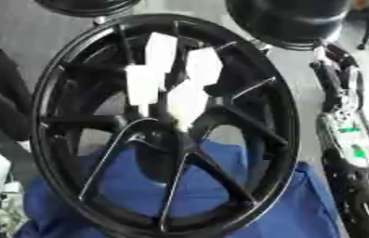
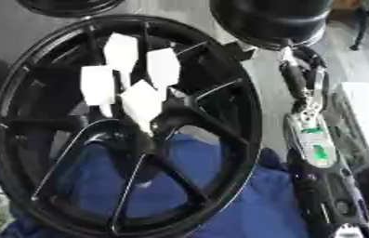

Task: Pull the pin out of the wheel hub.

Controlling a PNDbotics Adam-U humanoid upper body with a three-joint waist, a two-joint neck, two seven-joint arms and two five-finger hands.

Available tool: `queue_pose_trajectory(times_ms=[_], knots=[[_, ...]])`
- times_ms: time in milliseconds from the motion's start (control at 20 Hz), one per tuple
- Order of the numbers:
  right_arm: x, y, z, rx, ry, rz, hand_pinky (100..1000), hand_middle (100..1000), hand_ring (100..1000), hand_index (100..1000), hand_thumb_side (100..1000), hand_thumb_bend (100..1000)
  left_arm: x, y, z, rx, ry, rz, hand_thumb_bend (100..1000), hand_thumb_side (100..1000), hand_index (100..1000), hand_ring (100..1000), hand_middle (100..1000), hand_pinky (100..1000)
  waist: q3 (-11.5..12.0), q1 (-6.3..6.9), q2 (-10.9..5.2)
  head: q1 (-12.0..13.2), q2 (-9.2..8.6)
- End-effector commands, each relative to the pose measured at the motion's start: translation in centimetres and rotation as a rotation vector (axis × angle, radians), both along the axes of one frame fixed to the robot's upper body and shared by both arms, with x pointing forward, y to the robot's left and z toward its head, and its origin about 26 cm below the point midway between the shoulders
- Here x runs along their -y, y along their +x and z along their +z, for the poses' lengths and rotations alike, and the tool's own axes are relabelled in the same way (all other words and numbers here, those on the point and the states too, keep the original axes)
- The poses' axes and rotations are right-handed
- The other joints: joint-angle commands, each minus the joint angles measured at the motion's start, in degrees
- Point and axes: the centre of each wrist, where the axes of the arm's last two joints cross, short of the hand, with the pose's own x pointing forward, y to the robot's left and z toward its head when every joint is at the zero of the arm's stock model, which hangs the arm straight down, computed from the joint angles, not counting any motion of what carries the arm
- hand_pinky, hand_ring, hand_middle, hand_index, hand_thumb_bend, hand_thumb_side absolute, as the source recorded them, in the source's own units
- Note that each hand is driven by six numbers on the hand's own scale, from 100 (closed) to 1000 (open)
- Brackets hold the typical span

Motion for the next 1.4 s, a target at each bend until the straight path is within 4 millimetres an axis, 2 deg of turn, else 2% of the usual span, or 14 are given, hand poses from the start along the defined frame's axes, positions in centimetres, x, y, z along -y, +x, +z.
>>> queue_pose_trajectory(times_ms=[50, 550, 700, 1150, 1400], knots=[[0.3, 0.0, 1.4, 0.038, -0.019, -0.002, 812, 729, 641, 786, 434, 295, -0.3, -0.2, 1.3, 0.034, 0.027, -0.001, 132, 837, 683, 681, 575, 669, 0.1, 0.36, -1.47, -0.3, -0.39], [0.3, -0.1, 1.5, 0.042, -0.017, -0.003, 812, 728, 640, 786, 434, 293, -0.2, -0.1, 1.2, 0.031, 0.029, -0.007, 131, 839, 682, 682, 575, 669, 0.1, 0.30, -1.46, -0.1, -0.53], [0.2, 0.0, 2.1, 0.070, -0.013, 0.004, 813, 730, 643, 790, 427, 291, -0.1, -0.1, 1.5, 0.040, 0.029, -0.008, 133, 835, 683, 683, 576, 670, 0.2, 0.21, -1.32, 0.0, -0.90], [0.6, 0.0, 6.2, 0.156, -0.083, 0.042, 815, 742, 658, 802, 407, 287, -0.4, -0.2, 1.6, 0.049, 0.025, 0.006, 134, 835, 683, 684, 577, 670, -0.1, -0.17, -1.74, 0.6, -0.36], [1.3, 0.0, 10.4, 0.192, -0.195, 0.108, 816, 742, 663, 802, 394, 284, -0.6, -0.2, 1.4, 0.036, 0.034, 0.010, 133, 836, 683, 684, 577, 669, -0.4, -0.48, -2.10, 0.9, 0.20]])
